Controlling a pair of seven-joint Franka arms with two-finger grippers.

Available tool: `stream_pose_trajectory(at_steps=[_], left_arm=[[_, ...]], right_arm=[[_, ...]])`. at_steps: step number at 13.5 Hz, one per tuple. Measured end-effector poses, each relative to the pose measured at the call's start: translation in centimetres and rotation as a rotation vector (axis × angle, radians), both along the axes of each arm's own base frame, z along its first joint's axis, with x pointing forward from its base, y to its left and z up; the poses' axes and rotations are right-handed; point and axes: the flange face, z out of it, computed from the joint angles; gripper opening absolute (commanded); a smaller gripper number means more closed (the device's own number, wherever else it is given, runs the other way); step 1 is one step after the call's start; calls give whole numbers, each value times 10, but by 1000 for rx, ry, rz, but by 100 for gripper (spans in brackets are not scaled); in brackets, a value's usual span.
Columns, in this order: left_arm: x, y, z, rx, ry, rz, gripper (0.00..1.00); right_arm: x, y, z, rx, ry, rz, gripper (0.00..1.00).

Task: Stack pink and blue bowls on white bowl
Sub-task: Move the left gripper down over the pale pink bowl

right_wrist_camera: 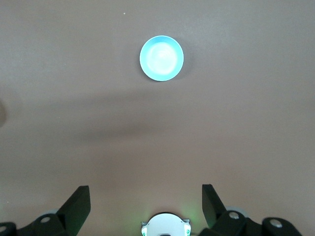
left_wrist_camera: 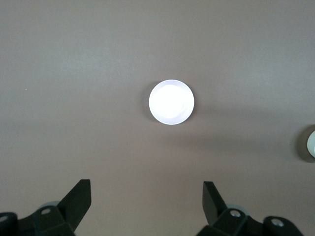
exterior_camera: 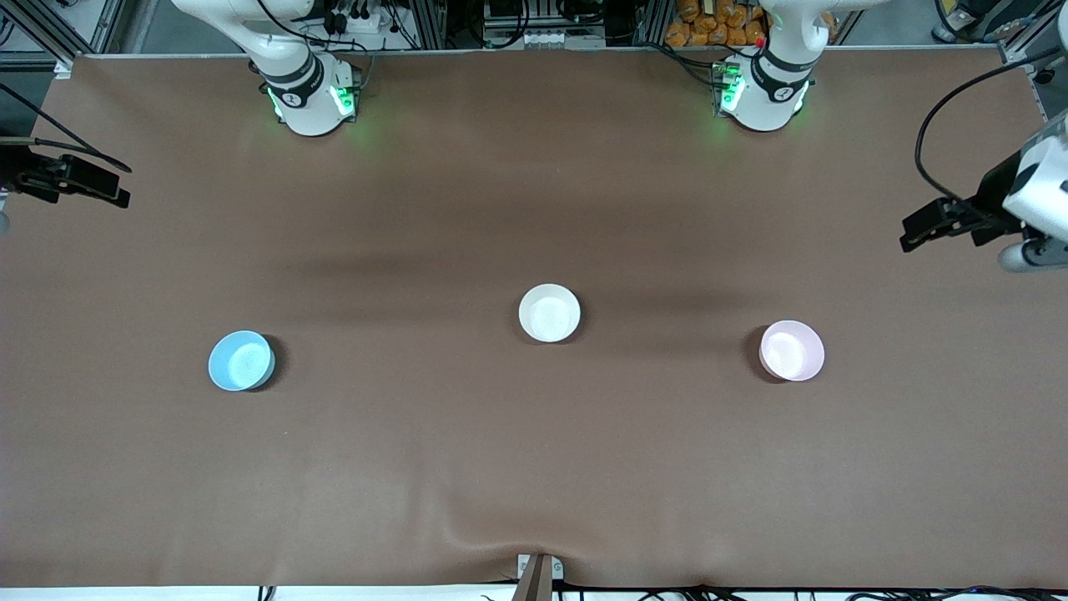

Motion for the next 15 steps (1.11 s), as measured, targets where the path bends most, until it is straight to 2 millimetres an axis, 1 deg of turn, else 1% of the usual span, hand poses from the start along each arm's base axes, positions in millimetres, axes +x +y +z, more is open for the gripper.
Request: stream_pose_trajectory(at_steps=[2, 4, 6, 8, 10, 12, 15], left_arm=[[13, 1, -25, -4, 12, 0, 100], [27, 6, -60, -8, 44, 9, 100], [38, 17, -98, -13, 52, 25, 100], [43, 24, -132, -16, 55, 37, 100], [46, 25, -161, -19, 64, 39, 100], [51, 25, -187, -22, 70, 40, 100], [57, 29, -219, -28, 91, 46, 100]], right_arm=[[0, 0, 0, 0, 0, 0, 100], [0, 0, 0, 0, 0, 0, 100], [0, 0, 0, 0, 0, 0, 100], [0, 0, 0, 0, 0, 0, 100], [0, 0, 0, 0, 0, -1, 100], [0, -1, 0, 0, 0, -1, 100], [0, -1, 0, 0, 0, -1, 100]])
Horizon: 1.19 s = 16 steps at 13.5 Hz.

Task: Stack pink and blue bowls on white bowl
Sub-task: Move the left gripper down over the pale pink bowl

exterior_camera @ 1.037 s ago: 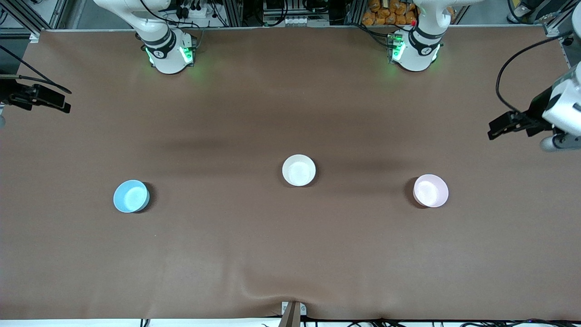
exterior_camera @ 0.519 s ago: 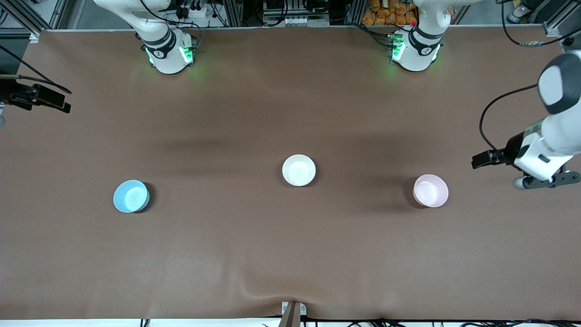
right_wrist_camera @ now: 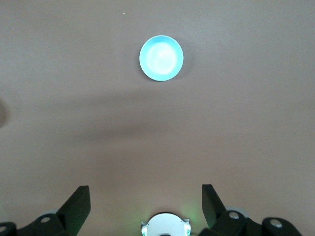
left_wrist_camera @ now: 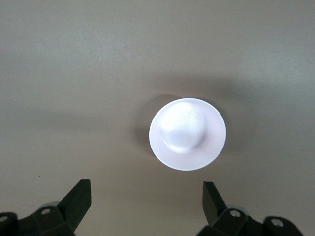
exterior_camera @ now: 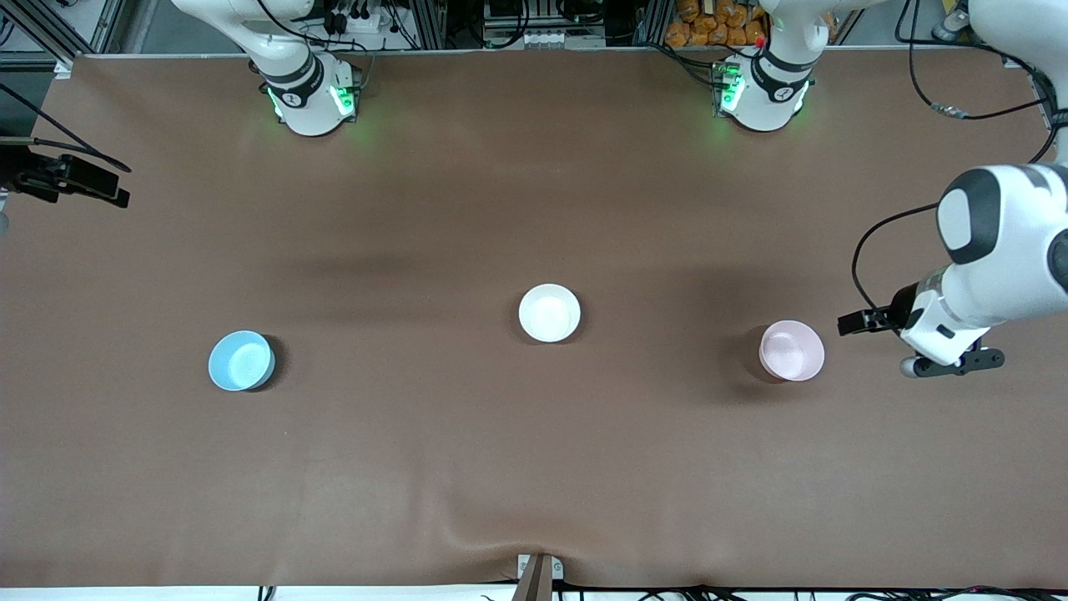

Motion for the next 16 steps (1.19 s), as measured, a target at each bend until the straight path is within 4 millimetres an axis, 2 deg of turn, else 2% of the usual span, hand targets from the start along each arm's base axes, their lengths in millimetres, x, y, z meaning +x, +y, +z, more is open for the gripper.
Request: stream_pose_trajectory(at_steps=[6, 11, 16], left_arm=[[7, 6, -33, -6, 2, 11, 100], [13, 4, -69, -12, -2, 11, 100], [15, 4, -92, -16, 2, 11, 100]], right_arm=[[0, 0, 0, 0, 0, 0, 100], [0, 0, 0, 0, 1, 0, 100], [-1, 1, 0, 0, 6, 1, 100]])
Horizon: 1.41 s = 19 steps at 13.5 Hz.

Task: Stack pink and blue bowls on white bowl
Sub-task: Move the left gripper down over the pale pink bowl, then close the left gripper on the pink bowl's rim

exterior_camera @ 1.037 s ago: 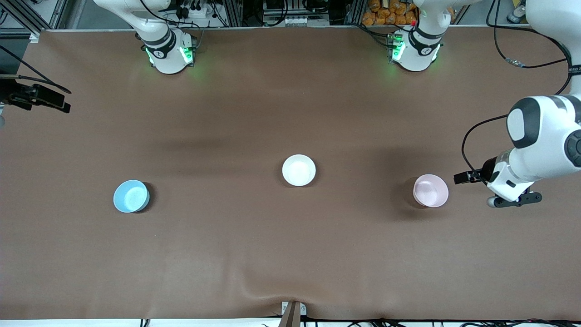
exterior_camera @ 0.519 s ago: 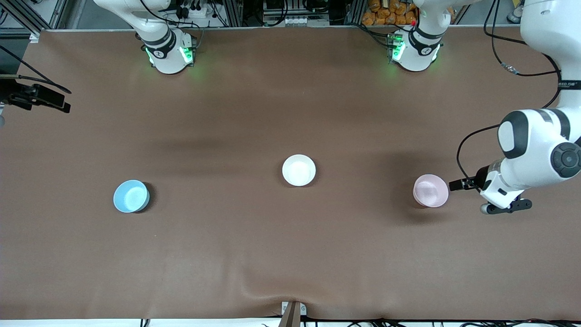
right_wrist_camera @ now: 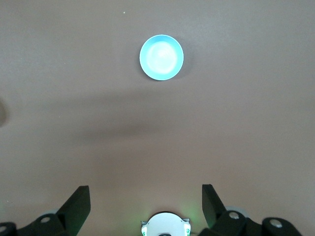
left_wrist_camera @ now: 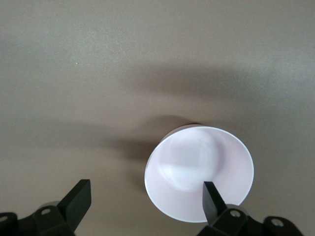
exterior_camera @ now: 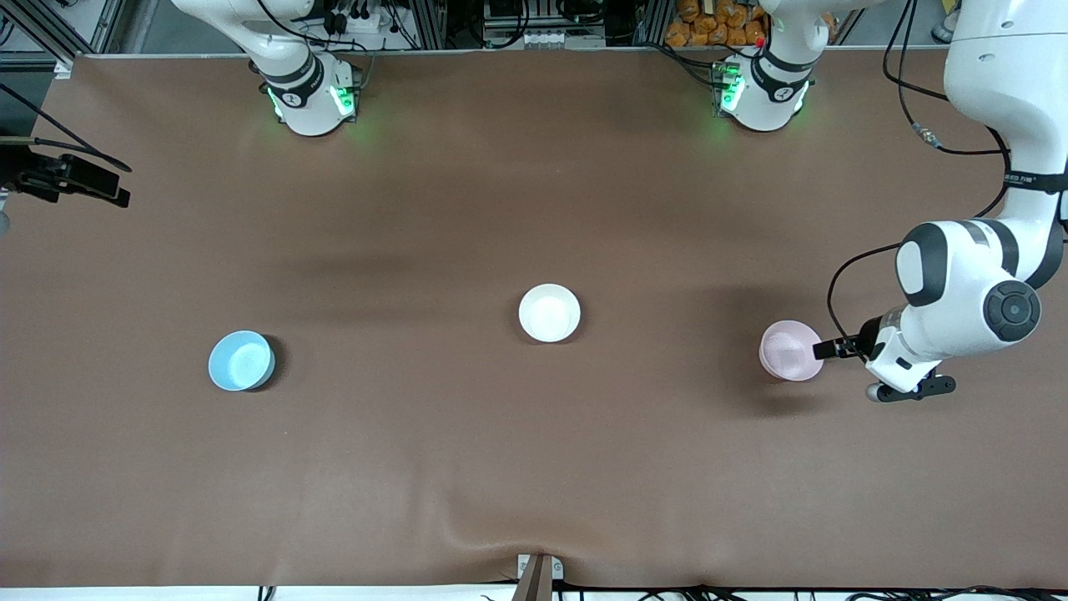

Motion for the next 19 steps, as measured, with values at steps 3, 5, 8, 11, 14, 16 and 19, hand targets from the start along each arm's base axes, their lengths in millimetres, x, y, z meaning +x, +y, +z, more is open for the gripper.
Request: stream_pose_trajectory(at_steps=[3, 5, 8, 11, 14, 16, 19], left_arm=[[0, -1, -12, -3, 10, -1, 100], [-1, -3, -18, -5, 16, -3, 100], [-1, -4, -28, -7, 18, -4, 100], [-1, -6, -39, -10, 17, -6, 100], [-3, -11, -51, -15, 13, -12, 100], [-4, -14, -56, -17, 17, -16, 100], [-6, -14, -58, -17, 22, -16, 76]], right_arm=[[-1, 0, 0, 0, 6, 0, 100], [-1, 1, 1, 0, 1, 3, 100], [-1, 2, 2, 0, 1, 4, 100], [-2, 0, 2, 0, 2, 1, 100], [-2, 0, 2, 0, 3, 1, 100], [-2, 0, 2, 0, 3, 0, 100], [-2, 0, 2, 0, 3, 0, 100]])
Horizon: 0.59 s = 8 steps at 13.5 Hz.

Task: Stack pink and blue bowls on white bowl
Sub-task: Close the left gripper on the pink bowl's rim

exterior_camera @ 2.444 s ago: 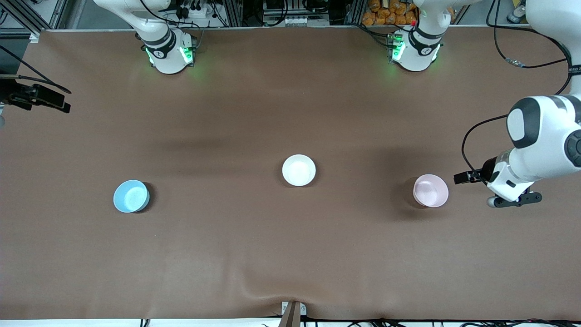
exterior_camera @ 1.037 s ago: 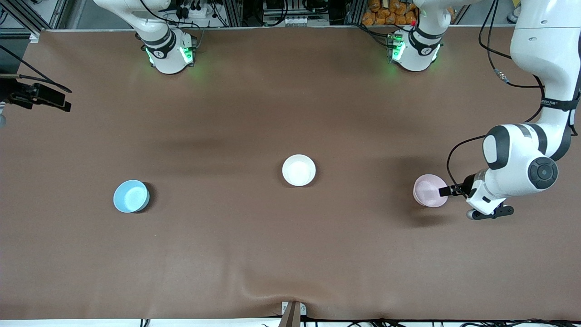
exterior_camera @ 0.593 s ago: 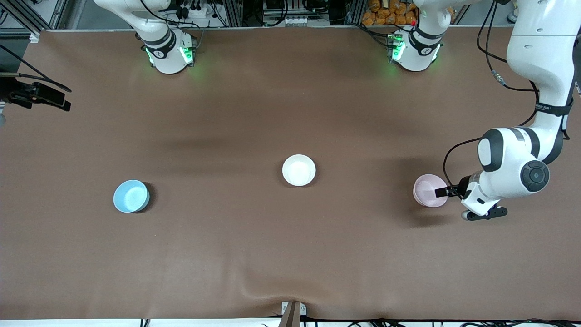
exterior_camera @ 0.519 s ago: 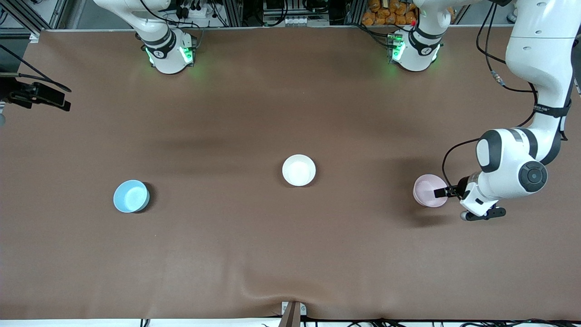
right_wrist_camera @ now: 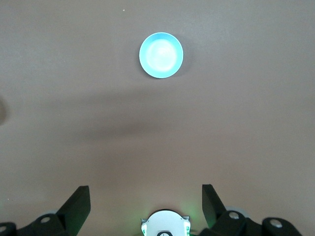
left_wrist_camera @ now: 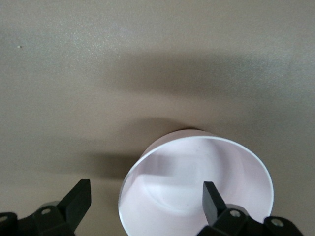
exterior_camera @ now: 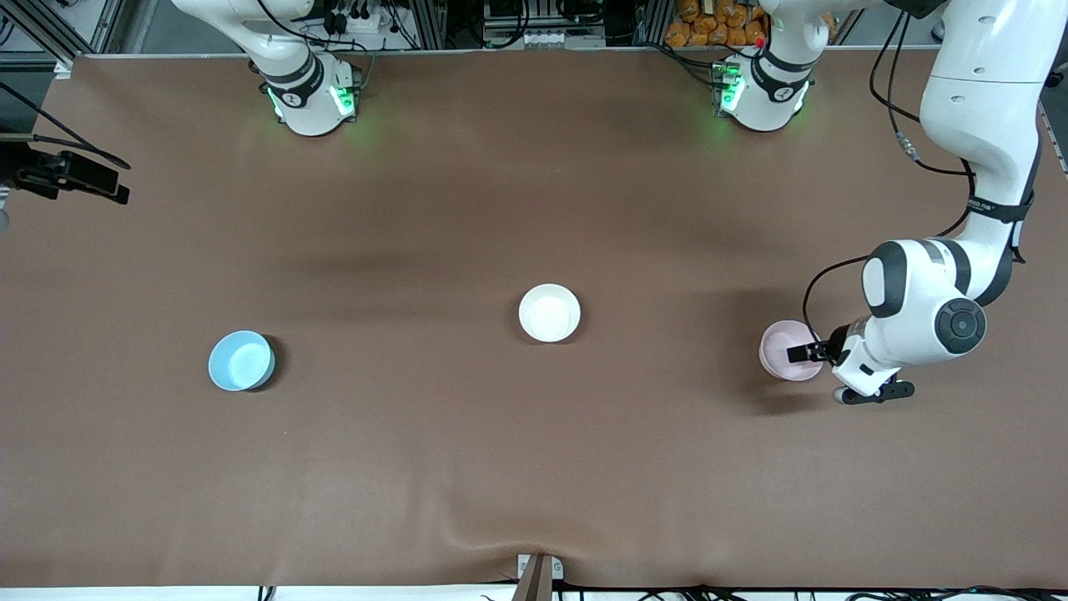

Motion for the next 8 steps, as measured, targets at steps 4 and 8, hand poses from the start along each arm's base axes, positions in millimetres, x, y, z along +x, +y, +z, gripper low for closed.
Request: stream_pose_trajectory(at_steps=[4, 8], left_arm=[[0, 2, 0, 0, 0, 4, 0], [0, 2, 0, 0, 0, 1, 0]], right_arm=[[0, 0, 0, 0, 0, 0, 100], [0, 0, 0, 0, 0, 0, 100]])
